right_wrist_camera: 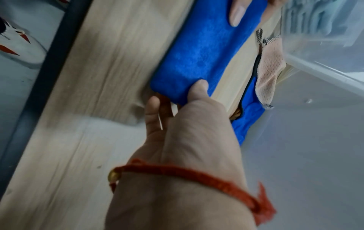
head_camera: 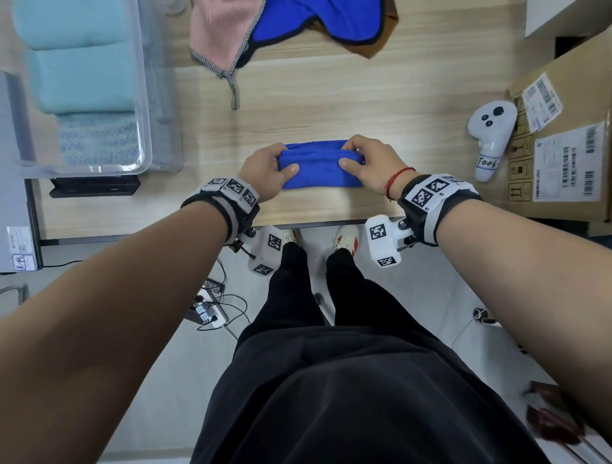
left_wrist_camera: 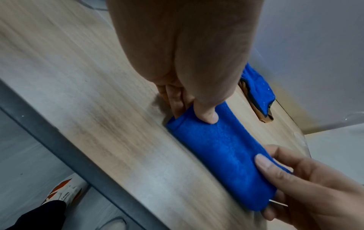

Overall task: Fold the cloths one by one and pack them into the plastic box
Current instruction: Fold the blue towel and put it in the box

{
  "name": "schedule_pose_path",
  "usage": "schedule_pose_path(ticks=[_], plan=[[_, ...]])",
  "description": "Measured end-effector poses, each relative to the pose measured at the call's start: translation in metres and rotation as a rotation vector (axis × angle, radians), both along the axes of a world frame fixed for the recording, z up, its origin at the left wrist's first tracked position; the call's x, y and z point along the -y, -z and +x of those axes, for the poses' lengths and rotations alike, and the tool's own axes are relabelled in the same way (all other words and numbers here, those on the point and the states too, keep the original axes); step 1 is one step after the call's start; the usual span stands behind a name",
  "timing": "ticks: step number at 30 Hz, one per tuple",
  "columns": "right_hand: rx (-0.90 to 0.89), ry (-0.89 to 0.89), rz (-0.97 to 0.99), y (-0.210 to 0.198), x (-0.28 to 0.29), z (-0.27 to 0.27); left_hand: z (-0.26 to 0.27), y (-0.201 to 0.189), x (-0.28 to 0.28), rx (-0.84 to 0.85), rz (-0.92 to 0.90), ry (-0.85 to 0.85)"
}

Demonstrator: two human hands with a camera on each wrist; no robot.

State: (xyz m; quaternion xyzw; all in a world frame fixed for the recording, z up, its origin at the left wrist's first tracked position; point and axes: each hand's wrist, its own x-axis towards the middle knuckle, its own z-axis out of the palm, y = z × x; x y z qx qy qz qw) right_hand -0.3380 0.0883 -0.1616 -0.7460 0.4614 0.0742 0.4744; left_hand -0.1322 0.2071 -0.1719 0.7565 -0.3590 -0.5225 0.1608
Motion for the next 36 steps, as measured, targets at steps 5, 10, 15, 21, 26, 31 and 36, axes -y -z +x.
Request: schedule_pose_path(ticks=[5, 10, 15, 21, 26, 31, 36], plan=[[-0.069, 0.017, -0.065, 0.003, 0.011, 0.013, 0.001, -0.010, 0.008, 0.026, 0.018, -0.039], [-0.115, 0.110, -0.014, 0.004, 0.015, 0.022, 0.002, -0.009, 0.016, 0.142, 0.042, -0.063], [-0.168, 0.177, -0.012, 0.005, 0.018, 0.029, 0.006, -0.002, 0.022, 0.261, 0.077, -0.075], [-0.217, 0.158, -0.157, 0.013, 0.019, 0.023, 0.008, 0.001, 0.027, 0.329, 0.060, -0.112], [-0.203, 0.183, -0.178, 0.010, 0.016, 0.021, 0.012, -0.003, 0.032, 0.360, 0.030, -0.039], [-0.139, 0.256, -0.128, 0.004, 0.013, 0.014, 0.006, -0.012, 0.036, 0.372, 0.042, 0.089], [-0.275, 0.083, -0.054, 0.008, 0.005, -0.005, -0.008, -0.021, 0.033, 0.393, 0.052, 0.126]])
